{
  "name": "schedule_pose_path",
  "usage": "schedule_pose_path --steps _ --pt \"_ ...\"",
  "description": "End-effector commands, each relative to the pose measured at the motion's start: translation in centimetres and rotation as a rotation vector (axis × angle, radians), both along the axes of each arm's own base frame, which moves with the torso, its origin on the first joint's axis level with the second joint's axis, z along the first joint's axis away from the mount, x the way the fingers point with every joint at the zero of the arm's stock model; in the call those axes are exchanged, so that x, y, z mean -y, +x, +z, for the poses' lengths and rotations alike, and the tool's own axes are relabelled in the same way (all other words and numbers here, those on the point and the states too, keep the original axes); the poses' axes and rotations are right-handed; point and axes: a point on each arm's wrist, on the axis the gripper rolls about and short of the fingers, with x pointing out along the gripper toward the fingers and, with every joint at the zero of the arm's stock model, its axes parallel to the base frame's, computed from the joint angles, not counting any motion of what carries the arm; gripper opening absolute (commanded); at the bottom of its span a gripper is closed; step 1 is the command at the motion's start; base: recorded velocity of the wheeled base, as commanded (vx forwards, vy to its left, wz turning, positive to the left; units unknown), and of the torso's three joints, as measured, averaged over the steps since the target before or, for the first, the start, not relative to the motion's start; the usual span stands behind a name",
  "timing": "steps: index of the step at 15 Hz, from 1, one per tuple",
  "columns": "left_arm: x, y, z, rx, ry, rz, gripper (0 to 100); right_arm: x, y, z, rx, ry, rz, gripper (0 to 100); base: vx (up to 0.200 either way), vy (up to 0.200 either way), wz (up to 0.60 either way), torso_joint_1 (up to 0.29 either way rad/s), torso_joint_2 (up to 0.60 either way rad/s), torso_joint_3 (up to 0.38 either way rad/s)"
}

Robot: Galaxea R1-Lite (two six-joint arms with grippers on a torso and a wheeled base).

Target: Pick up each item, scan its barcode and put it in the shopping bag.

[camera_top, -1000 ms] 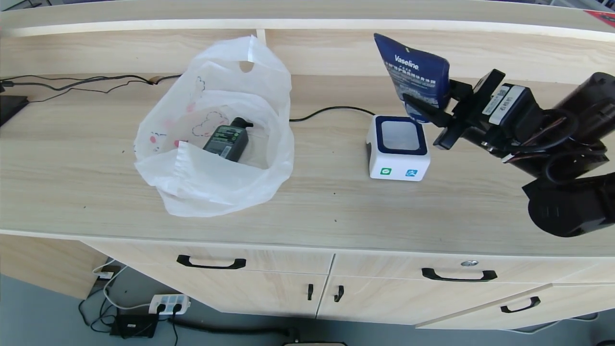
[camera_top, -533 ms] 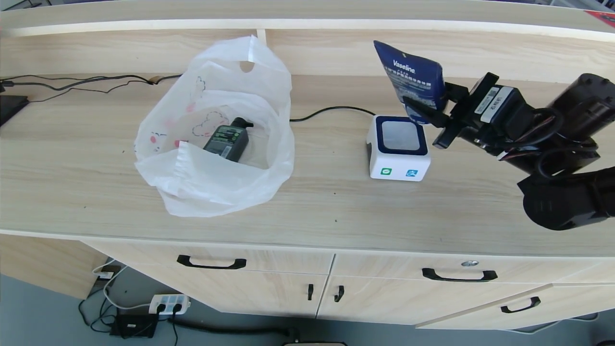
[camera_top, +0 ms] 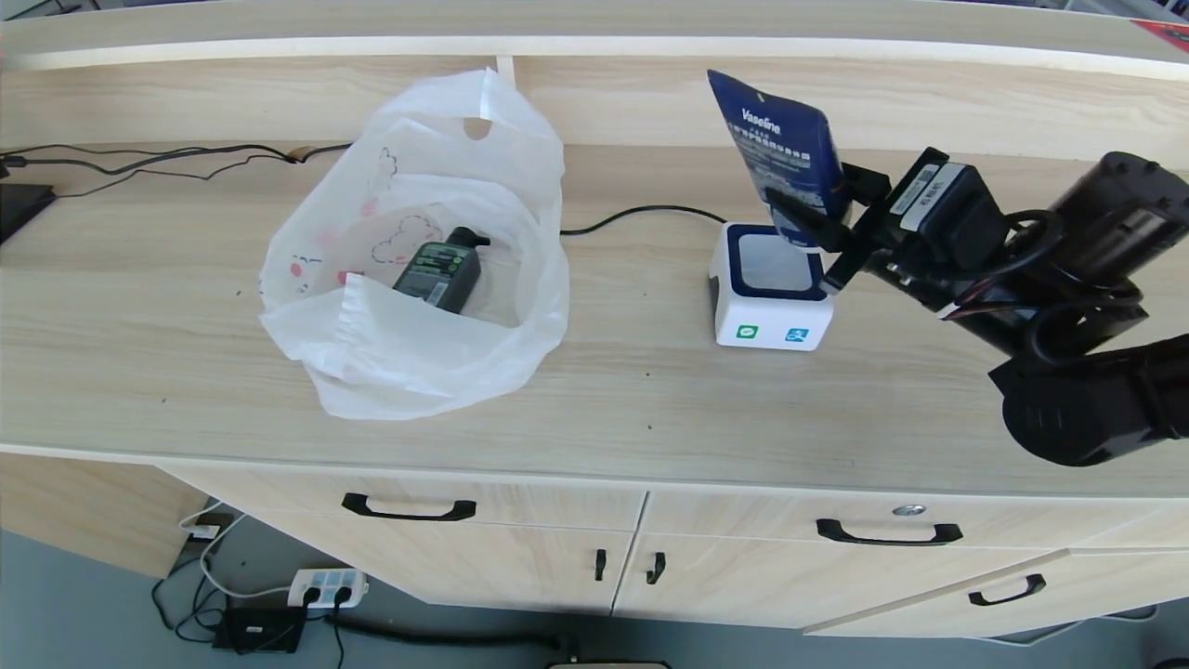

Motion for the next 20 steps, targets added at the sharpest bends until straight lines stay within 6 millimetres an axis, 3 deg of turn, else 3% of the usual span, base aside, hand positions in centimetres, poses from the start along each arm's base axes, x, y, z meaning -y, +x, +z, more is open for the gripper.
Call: schedule_pose_path --steps 1,4,7,10,13,17,20 --pt "0.0 0.0 0.0 0.000 -0.001 0.001 100 -1.5 -3.5 2.2 0.002 0.112 -0.003 0 0.000 0.000 0.00 0.000 0.00 0.000" --pt "0.0 0.0 0.0 0.000 0.001 0.001 100 -2.3 -5.7 1.7 -0.067 0.156 0.010 0 0.000 0.000 0.00 0.000 0.00 0.000" --pt "0.0 0.0 0.0 0.000 0.001 0.001 100 -3.0 -7.8 0.7 -0.177 0.203 0.065 0 0.000 0.000 0.60 0.035 -0.06 -0.028" --pt "0.0 0.0 0.0 0.000 0.001 0.001 100 -2.8 -8.2 0.9 -0.192 0.243 0.048 0 0.000 0.000 0.60 0.075 -0.15 -0.064" --pt "0.0 0.0 0.0 0.000 0.001 0.001 100 -2.8 -8.2 0.8 -0.207 0.255 0.055 0 0.000 0.000 0.60 0.074 -0.14 -0.064" --pt "0.0 0.0 0.0 0.000 0.001 0.001 100 -4.0 -7.6 0.0 -0.339 0.320 0.130 0 0.000 0.000 0.00 0.037 -0.06 -0.029" --pt "0.0 0.0 0.0 0.000 0.001 0.001 100 -5.9 -5.0 -0.7 -0.577 0.630 0.173 0 0.000 0.000 0.00 0.000 0.00 0.000"
